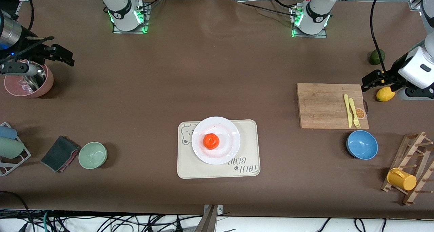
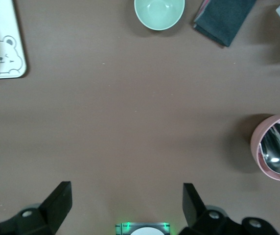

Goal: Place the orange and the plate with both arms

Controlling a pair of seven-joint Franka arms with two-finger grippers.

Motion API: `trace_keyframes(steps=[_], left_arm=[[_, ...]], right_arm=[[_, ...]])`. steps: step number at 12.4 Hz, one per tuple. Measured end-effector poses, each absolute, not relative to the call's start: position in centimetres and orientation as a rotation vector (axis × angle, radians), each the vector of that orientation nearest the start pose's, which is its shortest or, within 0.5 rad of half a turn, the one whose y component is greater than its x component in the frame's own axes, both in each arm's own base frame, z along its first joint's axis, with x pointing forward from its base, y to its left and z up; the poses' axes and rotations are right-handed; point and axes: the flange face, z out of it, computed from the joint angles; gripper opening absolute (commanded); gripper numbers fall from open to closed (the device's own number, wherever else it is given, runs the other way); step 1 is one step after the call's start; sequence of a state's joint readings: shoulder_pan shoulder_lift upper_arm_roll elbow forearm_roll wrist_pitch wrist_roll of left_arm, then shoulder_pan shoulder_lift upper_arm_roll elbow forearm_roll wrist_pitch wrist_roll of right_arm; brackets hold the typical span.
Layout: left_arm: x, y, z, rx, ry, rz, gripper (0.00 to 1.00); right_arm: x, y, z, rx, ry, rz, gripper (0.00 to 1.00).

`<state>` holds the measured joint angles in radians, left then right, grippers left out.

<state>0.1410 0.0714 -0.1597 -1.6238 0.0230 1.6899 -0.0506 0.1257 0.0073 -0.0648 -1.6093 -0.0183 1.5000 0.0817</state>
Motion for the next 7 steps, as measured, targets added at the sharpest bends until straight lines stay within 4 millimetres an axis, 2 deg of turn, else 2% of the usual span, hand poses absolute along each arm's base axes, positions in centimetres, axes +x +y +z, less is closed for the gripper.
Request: trace_keyframes(steps=[5, 7], left_arm=[[58.3, -0.6, 56.9, -3.13, -0.046, 0.007, 1.0], [58.3, -0.6, 56.9, -3.13, -0.046, 0.007, 1.0]], right_arm=[[55.2, 2.0, 61.2, -3.176, 0.146, 0.092, 1.0], [55.3, 2.5, 61.3, -3.177, 0.153, 0.076, 1.0]])
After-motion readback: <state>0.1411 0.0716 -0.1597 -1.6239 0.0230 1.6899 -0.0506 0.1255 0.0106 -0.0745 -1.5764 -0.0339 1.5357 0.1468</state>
